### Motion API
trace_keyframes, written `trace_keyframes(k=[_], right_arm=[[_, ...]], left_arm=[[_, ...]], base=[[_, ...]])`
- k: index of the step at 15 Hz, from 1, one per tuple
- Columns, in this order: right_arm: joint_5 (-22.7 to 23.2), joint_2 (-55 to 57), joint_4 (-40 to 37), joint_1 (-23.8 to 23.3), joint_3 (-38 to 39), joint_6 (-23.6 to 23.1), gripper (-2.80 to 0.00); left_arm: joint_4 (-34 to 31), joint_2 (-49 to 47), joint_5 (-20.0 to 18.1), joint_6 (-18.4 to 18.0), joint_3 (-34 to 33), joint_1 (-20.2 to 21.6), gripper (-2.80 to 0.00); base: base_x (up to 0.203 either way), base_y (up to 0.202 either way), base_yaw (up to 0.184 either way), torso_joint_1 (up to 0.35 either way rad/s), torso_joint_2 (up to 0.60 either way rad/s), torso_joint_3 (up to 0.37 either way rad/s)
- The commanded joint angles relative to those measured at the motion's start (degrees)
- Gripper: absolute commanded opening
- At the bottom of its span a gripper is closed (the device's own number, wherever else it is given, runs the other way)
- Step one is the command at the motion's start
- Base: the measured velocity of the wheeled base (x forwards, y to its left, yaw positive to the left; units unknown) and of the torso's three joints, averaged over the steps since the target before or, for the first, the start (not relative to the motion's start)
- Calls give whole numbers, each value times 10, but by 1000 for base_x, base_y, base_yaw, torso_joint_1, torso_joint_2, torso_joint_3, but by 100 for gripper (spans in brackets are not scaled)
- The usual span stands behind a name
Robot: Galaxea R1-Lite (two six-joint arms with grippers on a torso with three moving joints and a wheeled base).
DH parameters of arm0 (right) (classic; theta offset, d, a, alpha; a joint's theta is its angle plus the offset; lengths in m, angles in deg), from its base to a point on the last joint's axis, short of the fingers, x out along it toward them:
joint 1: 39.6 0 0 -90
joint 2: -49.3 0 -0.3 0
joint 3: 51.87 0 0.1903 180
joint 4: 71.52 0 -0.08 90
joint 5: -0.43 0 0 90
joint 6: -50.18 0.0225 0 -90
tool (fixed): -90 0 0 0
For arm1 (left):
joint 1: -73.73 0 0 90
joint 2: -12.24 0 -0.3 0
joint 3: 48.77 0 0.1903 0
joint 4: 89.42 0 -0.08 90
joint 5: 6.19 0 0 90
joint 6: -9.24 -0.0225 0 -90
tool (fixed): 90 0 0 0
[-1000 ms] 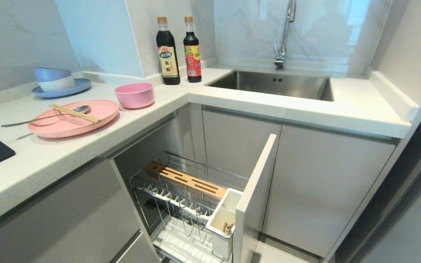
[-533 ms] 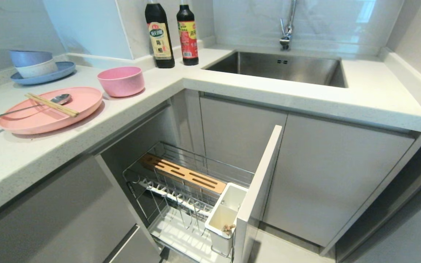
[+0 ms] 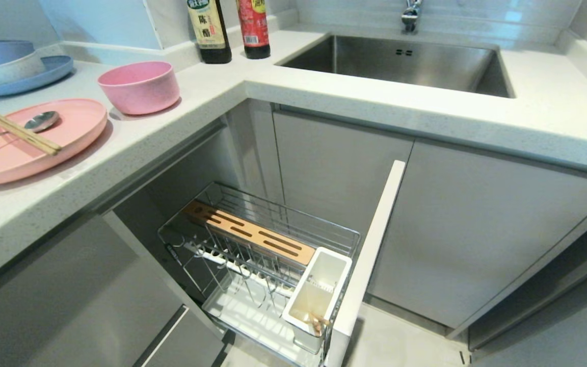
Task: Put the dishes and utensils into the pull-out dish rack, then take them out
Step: Pick up the chopsticks and place it in the cupboard
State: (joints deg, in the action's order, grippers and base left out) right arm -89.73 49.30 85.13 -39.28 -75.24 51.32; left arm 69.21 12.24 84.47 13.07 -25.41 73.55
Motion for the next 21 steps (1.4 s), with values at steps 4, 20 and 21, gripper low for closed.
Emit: trace_keyframes(k=[4, 20, 21], right_arm=[[0, 0, 0, 0, 1, 0, -280], [0, 0, 1, 0, 1, 0, -280], [1, 0, 0, 0, 1, 0, -280]], left_arm=[[0, -1, 0, 0, -9, 0, -280], [48, -1, -20, -8, 6, 0, -280], [50, -1, -49, -6, 45, 0, -280]], base=[[0, 0, 0, 4, 6, -181], [0, 0, 0, 1, 0, -8], [0, 0, 0, 0, 0, 0]])
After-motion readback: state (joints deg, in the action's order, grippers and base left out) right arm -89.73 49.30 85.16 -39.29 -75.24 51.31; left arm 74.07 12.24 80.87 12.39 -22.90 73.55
